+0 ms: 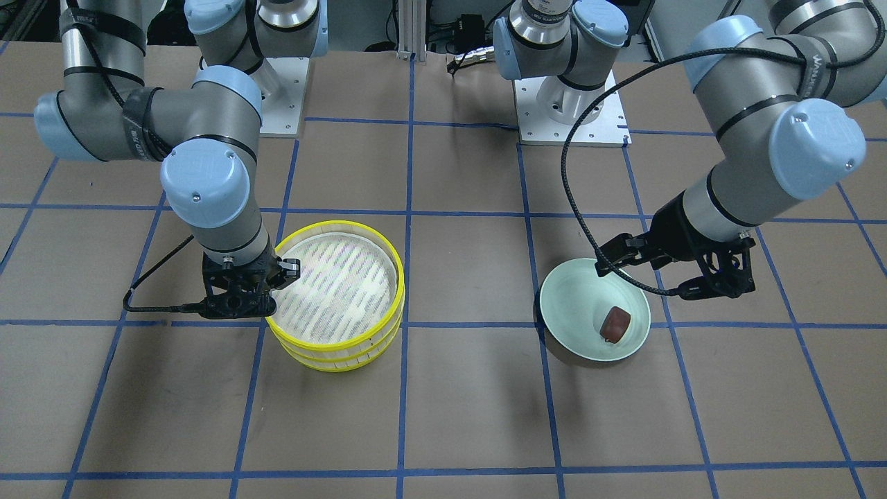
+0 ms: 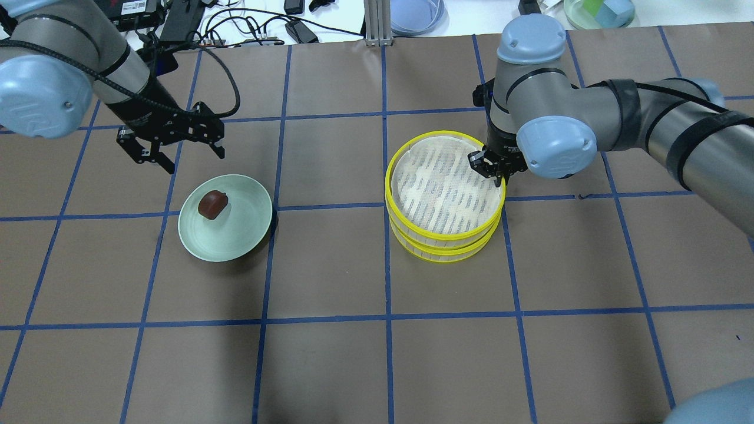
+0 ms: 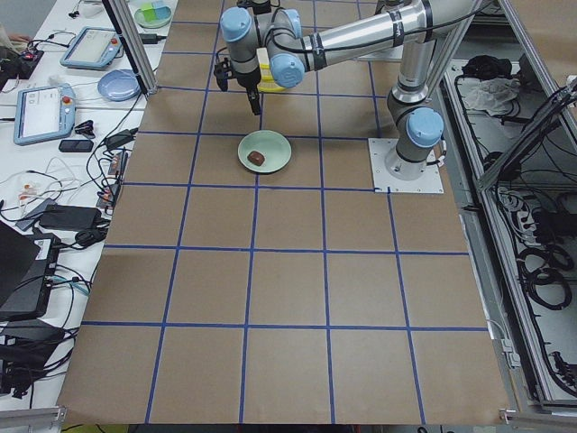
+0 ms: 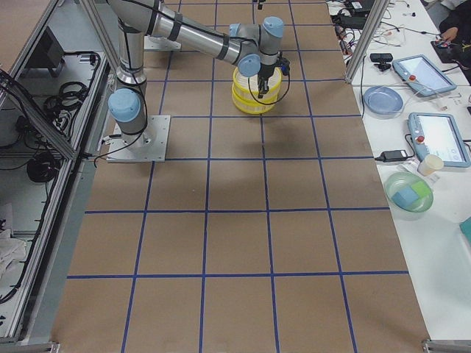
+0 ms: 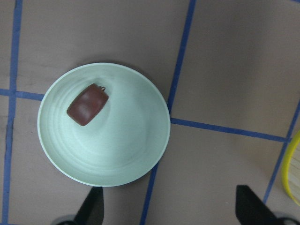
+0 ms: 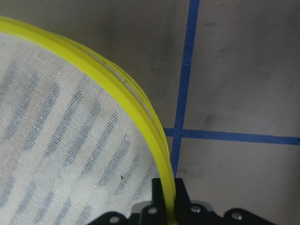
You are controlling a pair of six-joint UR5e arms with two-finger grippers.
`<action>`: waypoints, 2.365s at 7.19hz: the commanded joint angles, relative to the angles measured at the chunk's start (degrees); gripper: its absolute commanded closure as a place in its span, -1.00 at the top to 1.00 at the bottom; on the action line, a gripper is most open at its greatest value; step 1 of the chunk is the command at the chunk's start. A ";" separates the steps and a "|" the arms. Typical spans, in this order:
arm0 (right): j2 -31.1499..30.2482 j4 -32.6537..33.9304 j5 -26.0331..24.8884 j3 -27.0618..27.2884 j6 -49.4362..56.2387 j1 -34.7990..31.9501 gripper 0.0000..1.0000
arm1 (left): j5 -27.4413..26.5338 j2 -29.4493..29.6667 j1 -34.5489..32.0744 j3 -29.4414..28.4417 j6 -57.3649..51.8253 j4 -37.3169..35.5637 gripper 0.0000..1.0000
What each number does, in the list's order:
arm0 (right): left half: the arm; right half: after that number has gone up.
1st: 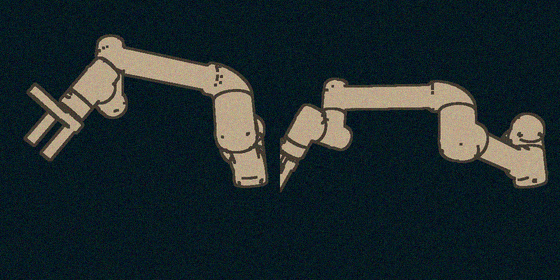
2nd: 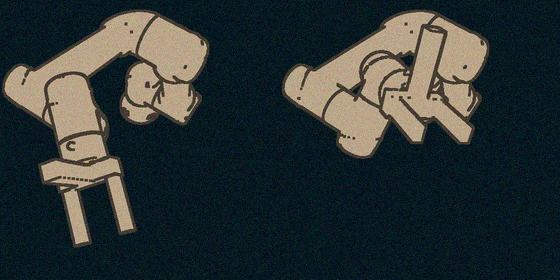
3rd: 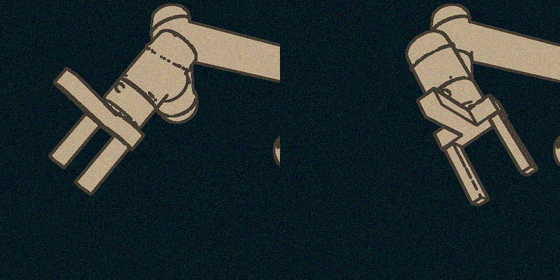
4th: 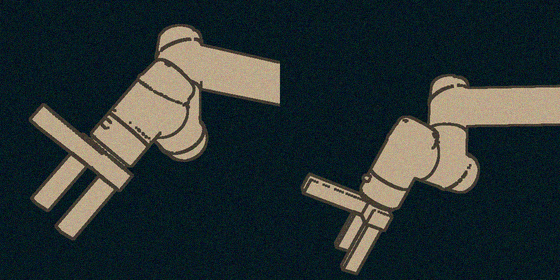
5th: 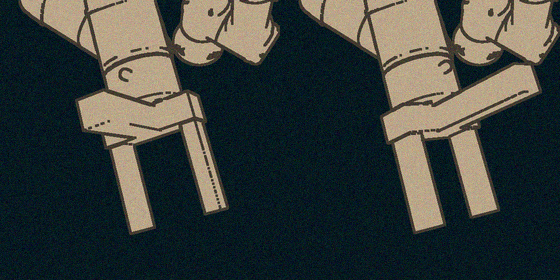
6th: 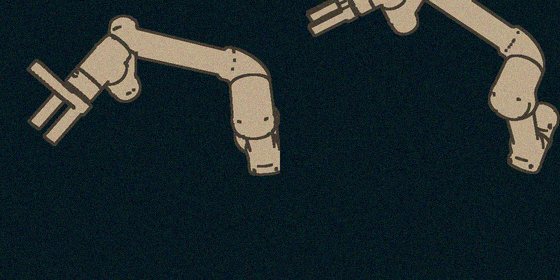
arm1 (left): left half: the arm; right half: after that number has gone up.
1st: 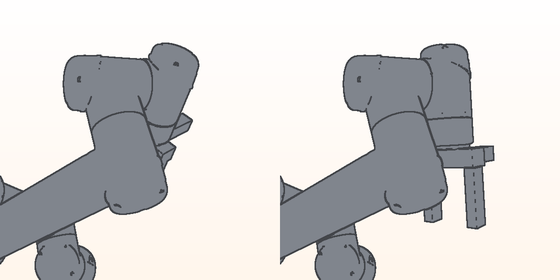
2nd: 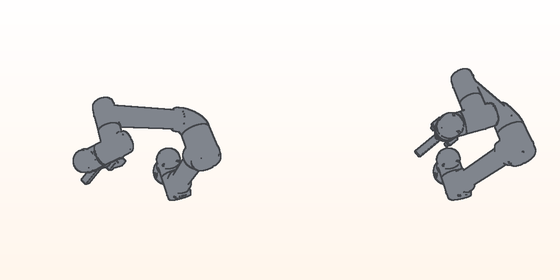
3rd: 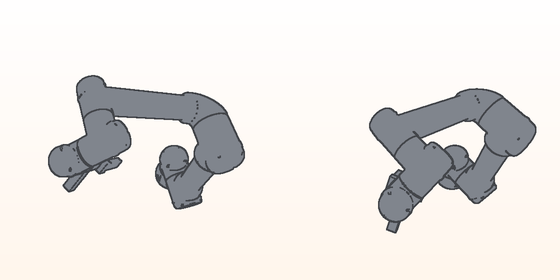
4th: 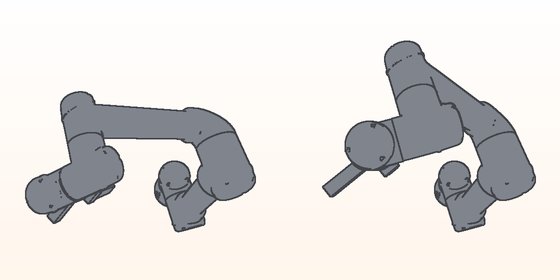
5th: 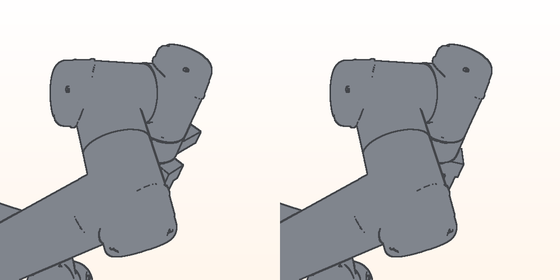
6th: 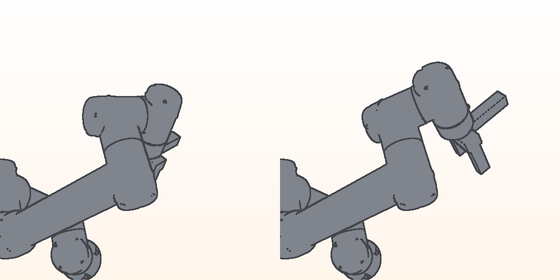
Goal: Stack buns with steamer
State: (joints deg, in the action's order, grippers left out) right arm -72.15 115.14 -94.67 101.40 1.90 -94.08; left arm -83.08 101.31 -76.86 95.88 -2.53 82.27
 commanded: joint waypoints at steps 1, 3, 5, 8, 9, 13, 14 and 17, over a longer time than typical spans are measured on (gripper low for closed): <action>0.17 0.35 -1.12 0.64 0.47 0.04 -1.00 | -0.50 2.30 3.47 2.55 -2.65 -3.58 1.00; 0.17 0.26 -1.66 0.30 -0.40 0.04 -1.00 | -1.11 7.21 3.56 2.55 -3.54 -12.89 0.99; -0.09 0.61 -1.39 -0.15 -0.32 0.04 -1.00 | -2.43 8.99 3.48 2.55 -3.36 -14.25 0.99; 0.08 0.44 -1.92 -0.06 -0.41 0.04 0.90 | -2.35 8.99 3.48 2.55 -3.36 -14.16 0.99; -0.70 0.61 -1.74 -0.15 -0.58 0.04 1.00 | -2.35 8.99 3.48 2.55 -3.36 -14.16 0.99; -15.43 -12.23 1.94 -9.86 -2.06 0.65 1.00 | -3.32 10.75 2.77 5.71 -2.48 -14.94 0.88; -17.13 -20.22 1.86 -15.12 -3.38 0.83 1.00 | -3.23 10.93 2.69 5.81 -2.40 -14.95 0.88; -18.11 -25.05 2.04 -16.76 -6.82 3.10 1.00 | -3.66 12.07 1.99 5.90 -2.22 -18.18 -0.05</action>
State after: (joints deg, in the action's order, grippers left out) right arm -89.93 91.26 -92.75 85.11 -4.22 -92.18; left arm -86.40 112.99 -74.44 101.79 -4.66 66.21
